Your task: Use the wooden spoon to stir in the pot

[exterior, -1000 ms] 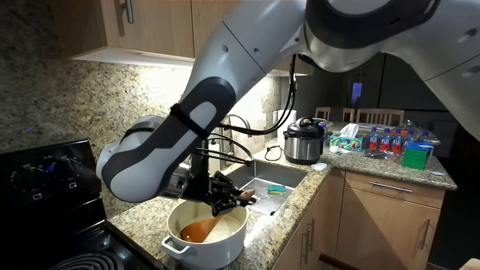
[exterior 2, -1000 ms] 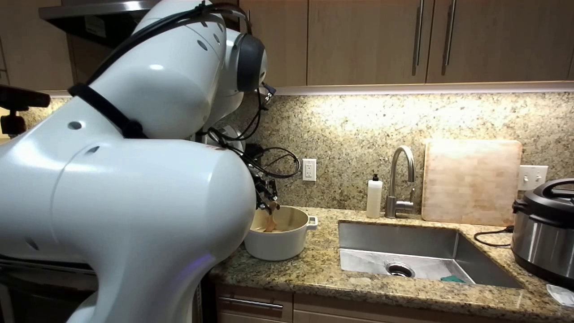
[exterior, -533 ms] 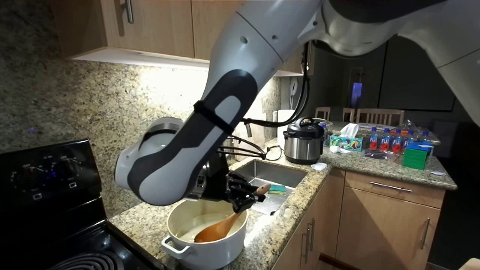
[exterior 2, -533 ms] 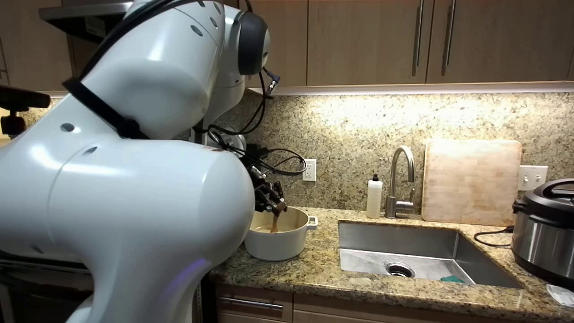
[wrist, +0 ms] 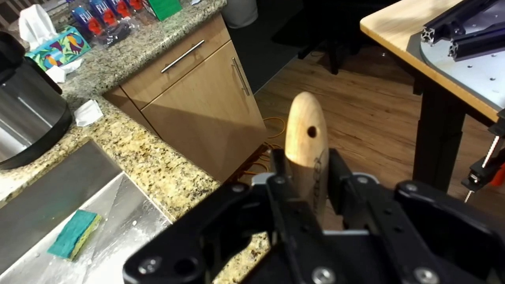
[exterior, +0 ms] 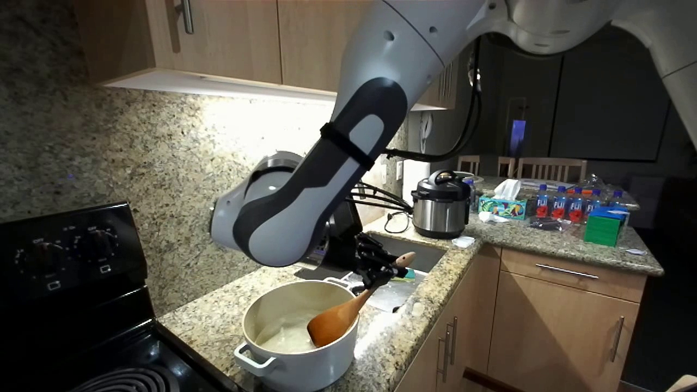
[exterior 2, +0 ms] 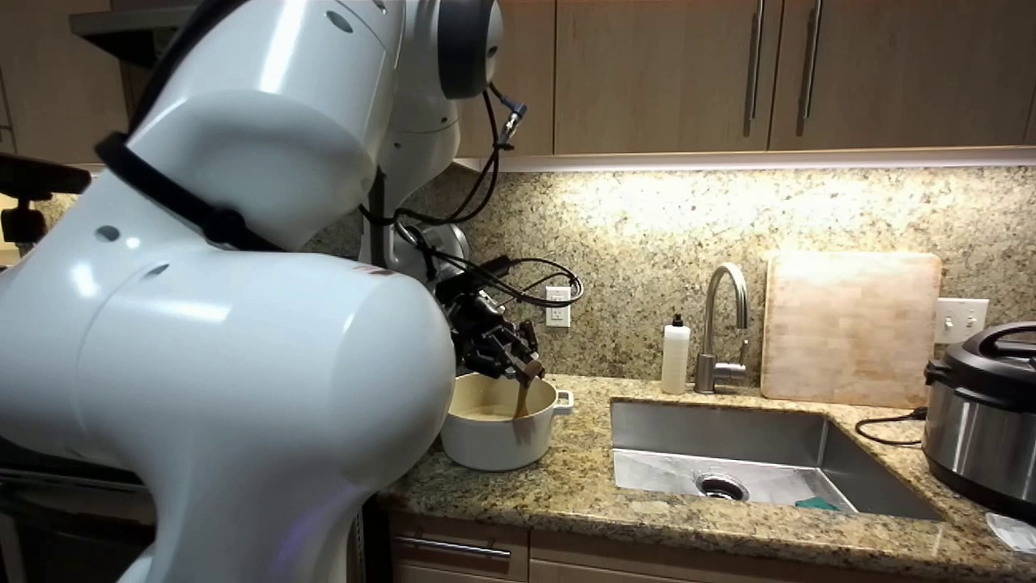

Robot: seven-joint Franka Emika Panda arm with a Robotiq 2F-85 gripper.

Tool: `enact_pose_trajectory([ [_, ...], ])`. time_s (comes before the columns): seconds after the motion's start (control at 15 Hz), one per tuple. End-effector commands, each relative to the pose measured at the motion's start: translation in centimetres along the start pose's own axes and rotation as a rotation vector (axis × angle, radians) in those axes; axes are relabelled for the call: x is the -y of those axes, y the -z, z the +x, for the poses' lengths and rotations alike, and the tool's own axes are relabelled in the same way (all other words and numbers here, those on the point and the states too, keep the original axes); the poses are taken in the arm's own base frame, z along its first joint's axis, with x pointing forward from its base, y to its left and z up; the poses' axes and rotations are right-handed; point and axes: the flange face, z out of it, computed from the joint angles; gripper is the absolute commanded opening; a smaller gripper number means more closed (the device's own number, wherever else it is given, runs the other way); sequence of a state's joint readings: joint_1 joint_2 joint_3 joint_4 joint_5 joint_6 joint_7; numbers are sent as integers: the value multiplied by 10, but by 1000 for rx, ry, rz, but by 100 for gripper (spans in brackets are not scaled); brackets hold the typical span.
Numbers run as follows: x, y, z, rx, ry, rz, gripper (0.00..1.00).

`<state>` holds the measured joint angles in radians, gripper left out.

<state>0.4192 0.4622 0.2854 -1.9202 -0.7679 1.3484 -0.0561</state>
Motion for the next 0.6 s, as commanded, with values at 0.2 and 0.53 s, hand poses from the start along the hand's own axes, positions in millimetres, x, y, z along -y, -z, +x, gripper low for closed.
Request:
enact_pose_trajectory([
  [0.2, 5, 33, 26, 11, -22, -50, 9],
  [0.53, 18, 74, 57, -7, 3, -102, 9],
])
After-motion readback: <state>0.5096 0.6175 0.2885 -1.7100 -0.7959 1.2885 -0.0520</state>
